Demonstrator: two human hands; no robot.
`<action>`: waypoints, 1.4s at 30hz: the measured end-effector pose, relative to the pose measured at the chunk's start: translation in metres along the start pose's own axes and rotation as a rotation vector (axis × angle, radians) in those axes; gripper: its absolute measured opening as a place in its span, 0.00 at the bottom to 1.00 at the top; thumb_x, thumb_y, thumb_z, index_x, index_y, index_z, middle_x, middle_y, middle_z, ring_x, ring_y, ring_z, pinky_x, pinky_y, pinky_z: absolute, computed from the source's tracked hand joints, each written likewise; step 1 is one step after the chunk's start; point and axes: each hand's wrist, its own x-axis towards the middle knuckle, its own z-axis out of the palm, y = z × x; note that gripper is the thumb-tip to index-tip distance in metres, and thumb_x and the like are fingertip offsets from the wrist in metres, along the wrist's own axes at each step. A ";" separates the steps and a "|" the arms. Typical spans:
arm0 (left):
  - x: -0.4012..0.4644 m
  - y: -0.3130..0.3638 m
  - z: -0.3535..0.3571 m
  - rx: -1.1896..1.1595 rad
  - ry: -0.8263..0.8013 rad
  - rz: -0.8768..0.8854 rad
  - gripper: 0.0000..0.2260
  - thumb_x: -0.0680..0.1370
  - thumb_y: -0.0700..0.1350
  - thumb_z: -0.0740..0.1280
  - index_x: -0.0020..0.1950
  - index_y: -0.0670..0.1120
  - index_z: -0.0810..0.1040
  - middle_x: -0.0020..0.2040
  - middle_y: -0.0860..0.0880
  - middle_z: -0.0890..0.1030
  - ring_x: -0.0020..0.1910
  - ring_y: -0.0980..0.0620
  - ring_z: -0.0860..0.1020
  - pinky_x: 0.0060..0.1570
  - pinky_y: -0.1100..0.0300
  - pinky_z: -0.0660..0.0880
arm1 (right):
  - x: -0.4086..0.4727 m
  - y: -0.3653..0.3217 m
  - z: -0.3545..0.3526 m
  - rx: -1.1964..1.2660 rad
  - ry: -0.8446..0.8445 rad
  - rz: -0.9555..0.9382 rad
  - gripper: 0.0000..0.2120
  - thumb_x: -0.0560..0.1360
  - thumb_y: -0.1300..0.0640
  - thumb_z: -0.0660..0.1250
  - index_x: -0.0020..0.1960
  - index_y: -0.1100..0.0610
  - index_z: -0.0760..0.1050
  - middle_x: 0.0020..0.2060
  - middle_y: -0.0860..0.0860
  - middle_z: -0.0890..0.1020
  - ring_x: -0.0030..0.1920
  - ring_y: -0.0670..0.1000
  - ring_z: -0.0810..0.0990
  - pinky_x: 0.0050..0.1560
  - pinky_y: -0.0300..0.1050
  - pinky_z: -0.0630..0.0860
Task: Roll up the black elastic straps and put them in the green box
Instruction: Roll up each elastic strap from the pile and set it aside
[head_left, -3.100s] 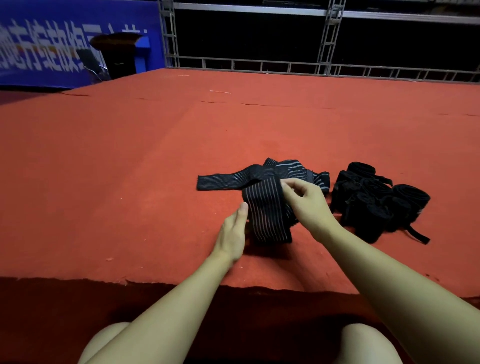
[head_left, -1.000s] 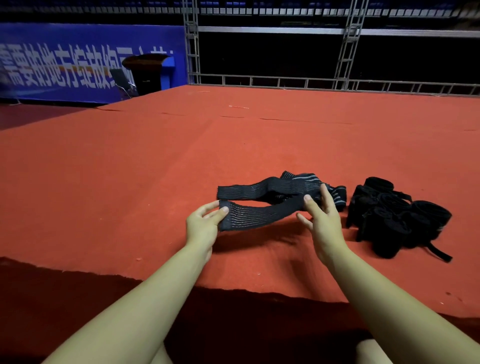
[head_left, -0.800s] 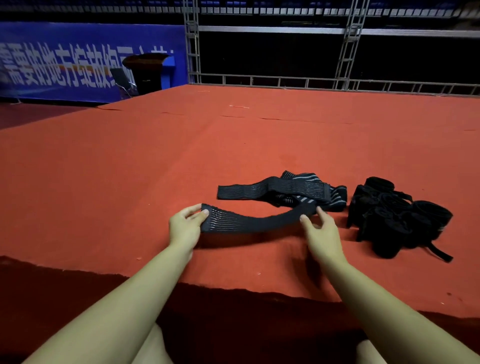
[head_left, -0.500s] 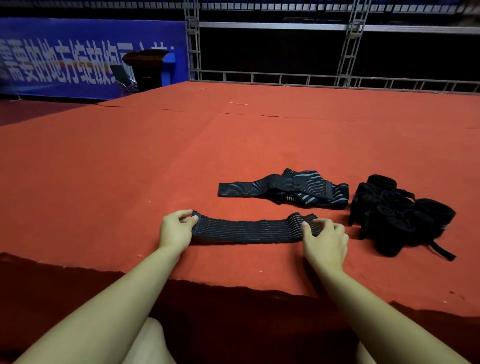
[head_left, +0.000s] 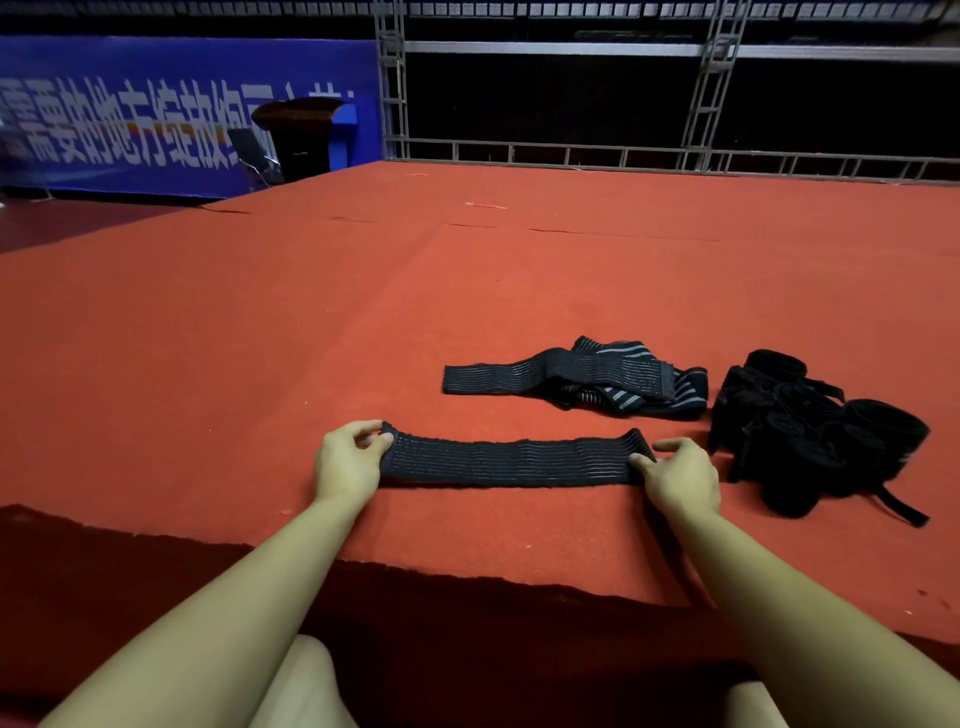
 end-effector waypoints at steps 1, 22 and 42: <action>0.001 0.001 -0.001 -0.004 0.014 0.000 0.11 0.77 0.42 0.75 0.60 0.44 0.85 0.49 0.47 0.85 0.51 0.48 0.83 0.53 0.58 0.74 | -0.002 0.000 0.000 0.024 0.026 -0.008 0.19 0.74 0.49 0.75 0.63 0.51 0.78 0.55 0.54 0.85 0.63 0.60 0.80 0.64 0.53 0.73; -0.040 0.032 0.068 0.742 -0.342 0.295 0.37 0.80 0.71 0.46 0.84 0.53 0.51 0.85 0.49 0.45 0.83 0.50 0.43 0.81 0.50 0.39 | 0.026 -0.010 0.026 -0.210 -0.192 -0.330 0.28 0.79 0.51 0.64 0.79 0.50 0.64 0.74 0.59 0.72 0.72 0.62 0.71 0.73 0.56 0.67; -0.038 0.031 0.073 0.848 -0.352 0.273 0.39 0.79 0.74 0.43 0.84 0.53 0.53 0.85 0.46 0.48 0.83 0.48 0.46 0.81 0.45 0.42 | 0.098 -0.032 0.024 0.105 -0.060 -0.253 0.25 0.86 0.48 0.54 0.80 0.54 0.64 0.81 0.52 0.63 0.80 0.58 0.58 0.79 0.52 0.51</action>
